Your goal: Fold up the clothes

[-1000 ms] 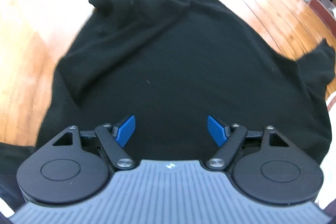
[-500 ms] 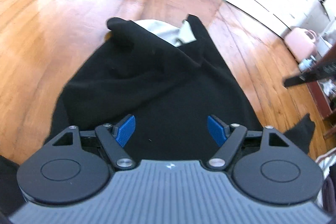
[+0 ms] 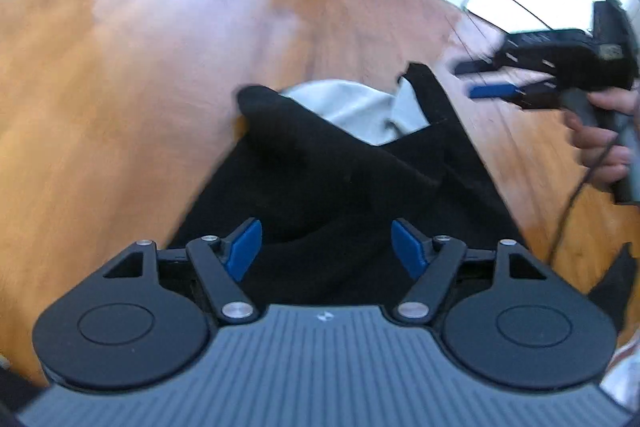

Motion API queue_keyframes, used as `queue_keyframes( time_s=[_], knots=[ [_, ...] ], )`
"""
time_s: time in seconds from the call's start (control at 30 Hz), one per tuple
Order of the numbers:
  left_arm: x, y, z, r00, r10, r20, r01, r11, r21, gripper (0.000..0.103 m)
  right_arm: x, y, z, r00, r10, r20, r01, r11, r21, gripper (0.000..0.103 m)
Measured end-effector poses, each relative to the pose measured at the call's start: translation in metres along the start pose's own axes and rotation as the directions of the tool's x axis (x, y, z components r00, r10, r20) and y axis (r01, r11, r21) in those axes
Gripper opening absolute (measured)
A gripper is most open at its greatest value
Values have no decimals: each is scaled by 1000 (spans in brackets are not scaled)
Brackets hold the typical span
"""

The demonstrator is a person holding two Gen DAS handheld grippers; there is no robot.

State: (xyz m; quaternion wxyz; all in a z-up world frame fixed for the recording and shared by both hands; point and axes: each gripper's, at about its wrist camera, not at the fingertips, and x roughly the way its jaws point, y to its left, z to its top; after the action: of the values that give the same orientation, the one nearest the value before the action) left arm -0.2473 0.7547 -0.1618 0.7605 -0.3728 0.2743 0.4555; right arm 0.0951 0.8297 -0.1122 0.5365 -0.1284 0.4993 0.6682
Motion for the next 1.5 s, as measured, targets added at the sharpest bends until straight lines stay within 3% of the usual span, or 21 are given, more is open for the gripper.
queue_keyframes(
  time_s=[0.1,0.2,0.23,0.27,0.3,0.33,0.47,0.53,0.67,0.77,0.9,0.97,1.03,1.1,1.17,1.23,1.3,1.33,1.37,1.43,1.5],
  knots=[
    [35,-1,19,997,-42,-59,42,999,-1,85,35,8,12,997,-47,-54,47,999,5,62],
    [82,-8,32,991,100,-93,-89,989,119,85,61,13,13,984,-158,-82,158,987,-10,63],
    [92,-8,35,988,138,-75,-126,982,143,79,65,15,10,980,-187,-69,186,982,-23,48],
    [91,-8,37,989,143,-26,-138,979,152,39,65,19,6,978,-201,-48,199,979,-49,13],
    [89,-5,42,991,133,-27,-129,982,138,19,61,24,-1,982,-189,-12,187,978,-97,7],
    [84,-1,46,992,116,-38,-111,987,113,8,54,30,-8,985,-171,29,174,975,-141,7],
    [18,28,45,989,87,121,-86,996,-11,7,-17,43,-65,980,-44,196,82,979,-189,7],
    [-16,49,37,979,79,187,-62,994,-95,7,-55,44,-105,977,4,213,44,975,-219,7],
    [-36,80,-3,984,86,156,-49,972,-229,7,-75,35,-180,998,-69,-8,65,966,-250,7],
    [-29,92,-23,987,123,100,-96,967,-237,7,-64,33,-212,965,-213,-153,156,936,-317,8],
    [-22,99,-27,992,90,89,-65,965,-253,8,-76,53,-194,973,-217,-73,182,926,-331,21],
    [-21,94,-26,992,61,108,-34,971,-238,15,-85,63,-176,982,-187,4,177,919,-352,45],
    [-18,82,-25,992,61,106,-40,981,-190,20,-84,73,-159,988,-149,46,155,916,-369,50],
    [-12,70,-27,993,64,100,-49,988,-147,23,-68,78,-148,990,-141,19,139,920,-366,50],
    [-6,60,-29,993,67,95,-56,993,-105,34,-45,72,-141,986,-167,-24,149,930,-337,51],
    [-4,57,-30,992,81,92,-74,994,-77,37,-18,60,-144,973,-226,-56,201,937,-287,58],
    [-5,55,-31,992,90,93,-84,995,-60,37,1,49,-143,952,-299,-61,275,928,-252,58],
    [-7,55,-31,991,91,95,-86,995,-57,37,-1,52,-143,960,-278,-23,261,926,-273,43],
    [-8,55,-32,991,92,97,-87,995,-55,37,-4,56,-143,967,-256,14,248,923,-294,4],
    [-11,60,-33,991,84,104,-76,994,-76,37,-14,67,-143,965,-248,87,262,884,-387,4],
    [-14,63,-33,990,76,118,-65,994,-92,37,-37,78,-146,929,-302,216,369,811,-454,4]
  ],
)
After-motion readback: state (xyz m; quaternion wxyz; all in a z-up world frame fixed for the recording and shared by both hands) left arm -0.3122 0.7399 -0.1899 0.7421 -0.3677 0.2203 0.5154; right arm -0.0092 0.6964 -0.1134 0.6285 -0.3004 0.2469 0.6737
